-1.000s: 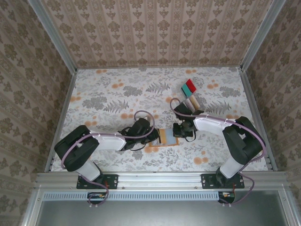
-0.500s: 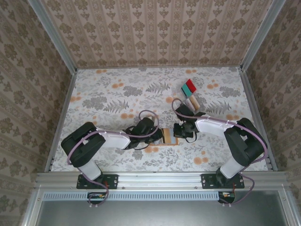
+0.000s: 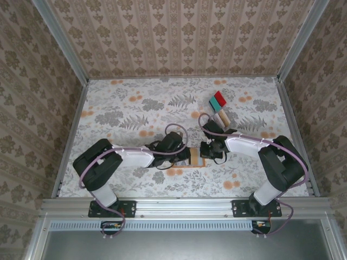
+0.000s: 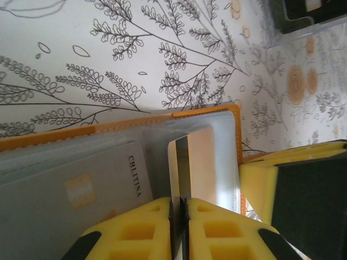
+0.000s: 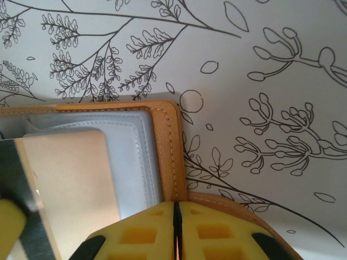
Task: Put the credit cards into the card holder
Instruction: Insert the credit card into the card slot.
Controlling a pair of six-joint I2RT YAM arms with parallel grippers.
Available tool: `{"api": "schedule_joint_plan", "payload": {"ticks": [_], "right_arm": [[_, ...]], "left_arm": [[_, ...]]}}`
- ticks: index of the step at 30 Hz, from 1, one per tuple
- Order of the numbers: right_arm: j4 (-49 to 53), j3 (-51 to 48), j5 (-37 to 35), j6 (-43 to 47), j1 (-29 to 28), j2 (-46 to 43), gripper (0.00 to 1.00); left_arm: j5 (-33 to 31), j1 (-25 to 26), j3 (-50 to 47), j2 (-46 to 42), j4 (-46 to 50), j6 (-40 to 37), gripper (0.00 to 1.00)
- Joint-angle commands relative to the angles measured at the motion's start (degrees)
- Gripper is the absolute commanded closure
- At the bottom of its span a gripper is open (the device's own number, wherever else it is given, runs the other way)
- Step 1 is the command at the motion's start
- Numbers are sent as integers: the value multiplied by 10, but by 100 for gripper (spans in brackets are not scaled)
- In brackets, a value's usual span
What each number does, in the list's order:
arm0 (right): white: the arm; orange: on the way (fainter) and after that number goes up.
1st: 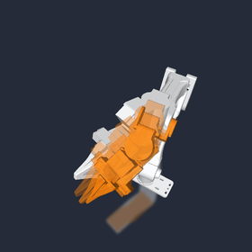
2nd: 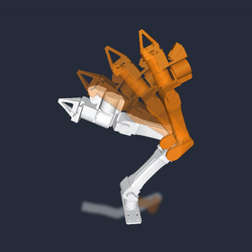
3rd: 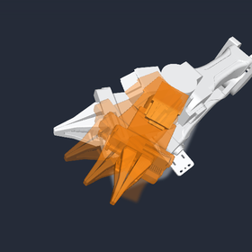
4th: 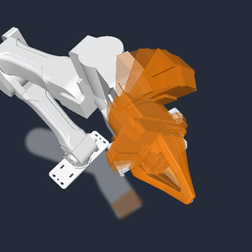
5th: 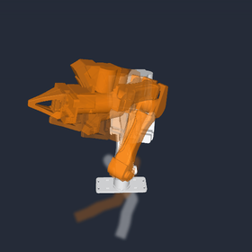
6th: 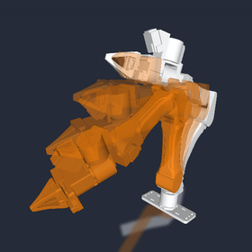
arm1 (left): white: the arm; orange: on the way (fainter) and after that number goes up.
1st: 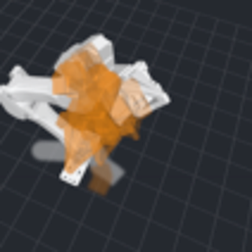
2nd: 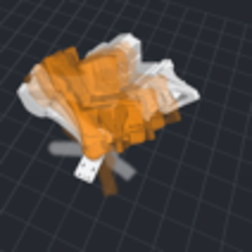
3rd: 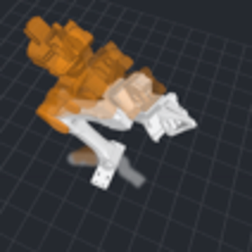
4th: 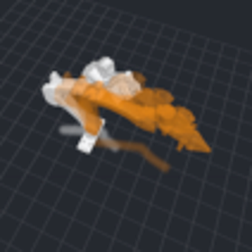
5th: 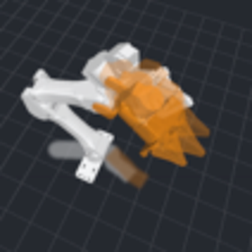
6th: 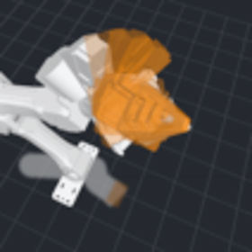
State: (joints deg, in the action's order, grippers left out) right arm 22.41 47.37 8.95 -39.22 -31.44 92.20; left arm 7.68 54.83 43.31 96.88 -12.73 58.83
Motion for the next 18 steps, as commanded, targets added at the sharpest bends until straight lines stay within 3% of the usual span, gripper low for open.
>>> {"api": "schedule_joint_plan", "payload": {"ticks": [1,5,10,18], "right_arm": [[11,-31,1,-10,-1,26,89],[4,-30,3,-22,-1,15,88],[4,-28,2,-36,-1,-1,87],[40,-21,-39,-39,8,-50,83]], "left_arm": [[16,17,40,27,66,-40,85],[-1,27,85,42,145,-59,82],[-9,28,85,29,149,-61,71],[-18,28,85,26,155,-59,71]]}}
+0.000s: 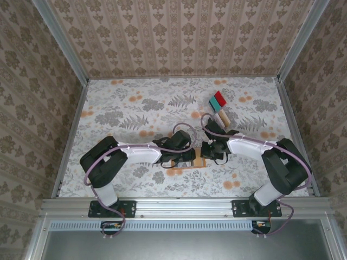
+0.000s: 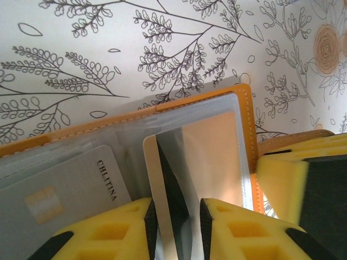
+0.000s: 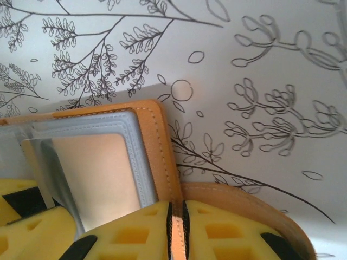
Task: Put the credit cards into the card holder
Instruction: Insert the credit card into the card slot.
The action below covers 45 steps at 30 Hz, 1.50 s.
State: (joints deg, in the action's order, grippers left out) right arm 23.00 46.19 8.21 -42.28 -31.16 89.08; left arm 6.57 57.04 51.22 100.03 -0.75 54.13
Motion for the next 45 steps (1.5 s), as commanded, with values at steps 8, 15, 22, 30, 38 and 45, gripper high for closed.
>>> {"api": "schedule_joint_plan", "payload": {"ticks": [8,15,22,30,38,45], "right_arm": [[-20,-31,17,-11,8,29,90],[-33,-26,48,-12,5,35,91],[1,-26,9,-12,5,27,90],[-7,-46,3,-25,5,31,91],[-15,-43,18,-38,2,26,90],[-16,-42,16,-45,-4,28,90]], "left_arm": [[32,6,15,10,11,-27,76],[60,5,23,13,-1,-39,74],[43,-2,2,-15,4,-25,66],[-18,-7,-25,-72,73,-36,58],[-44,-13,-30,-106,134,-52,56],[-42,-27,-65,-115,137,-47,53]]}}
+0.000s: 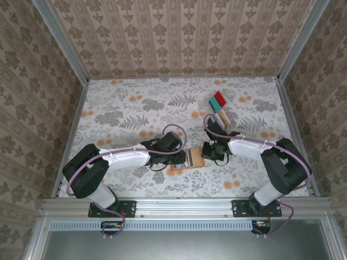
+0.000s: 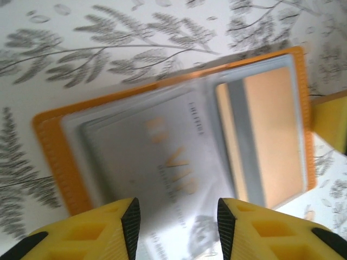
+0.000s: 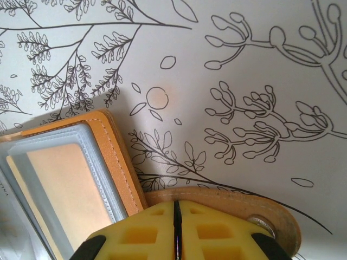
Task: Put the credit cards into the card holder
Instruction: Insert the credit card into the card slot, then close the card holder at the bottom-center of the table.
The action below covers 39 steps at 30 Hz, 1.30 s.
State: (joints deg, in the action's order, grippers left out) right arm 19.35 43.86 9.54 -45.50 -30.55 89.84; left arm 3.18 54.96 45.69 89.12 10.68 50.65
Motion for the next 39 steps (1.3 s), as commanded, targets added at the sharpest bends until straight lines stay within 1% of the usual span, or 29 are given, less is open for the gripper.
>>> {"api": "schedule_joint_plan", "payload": {"ticks": [1,4,9,11,15,17,21,23,26,30,39], "right_arm": [[20,-18,3,-14,-11,22,89],[20,-18,2,-16,-15,22,89],[23,-18,-1,-20,-21,21,89],[26,-18,-4,-21,-22,17,89],[23,-22,-5,-23,-23,8,89],[25,-21,-7,-22,-23,9,90],[25,-22,-7,-22,-23,10,90],[24,-22,-8,-22,-24,12,90],[23,-22,-6,-22,-24,14,90],[23,-21,-5,-22,-24,12,89],[18,-25,-2,-25,-27,12,89]], "left_arm": [[-11,-7,-9,-3,26,-14,52],[-25,-7,4,11,52,-16,52],[-55,-5,41,45,122,-25,52],[-72,-4,48,48,146,-31,52],[-83,-5,48,34,156,-33,51],[-75,-6,48,21,145,-32,50],[-59,-14,30,-19,109,-21,38],[-46,-24,16,-33,87,-14,35],[-13,-45,-4,-36,56,-4,34],[13,-57,-22,-30,30,7,34],[61,-65,-43,-10,-33,34,34]]}}
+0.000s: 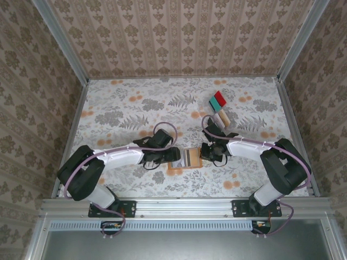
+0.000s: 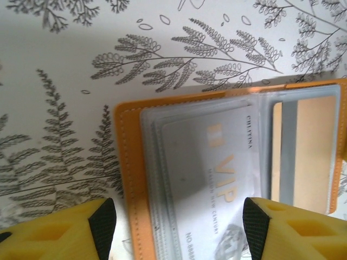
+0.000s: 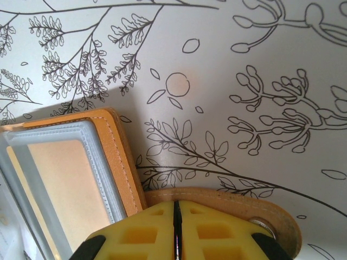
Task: Put the credit cards into the card holder
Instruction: Close the card holder at the bottom-center of the table.
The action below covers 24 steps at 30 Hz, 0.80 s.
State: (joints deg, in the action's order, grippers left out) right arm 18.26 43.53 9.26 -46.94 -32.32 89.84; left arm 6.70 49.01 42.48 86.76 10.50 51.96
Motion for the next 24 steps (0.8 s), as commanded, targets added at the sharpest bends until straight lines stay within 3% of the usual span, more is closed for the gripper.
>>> {"api": "schedule_joint_plan", "payload": {"ticks": [1,24], "right_arm": [[28,-22,1,-10,-10,12,89],[21,-20,4,-13,-22,26,89]], "left_arm": [[25,-5,-10,16,-32,23,34],[-7,-5,-19,11,-24,33,30]]}}
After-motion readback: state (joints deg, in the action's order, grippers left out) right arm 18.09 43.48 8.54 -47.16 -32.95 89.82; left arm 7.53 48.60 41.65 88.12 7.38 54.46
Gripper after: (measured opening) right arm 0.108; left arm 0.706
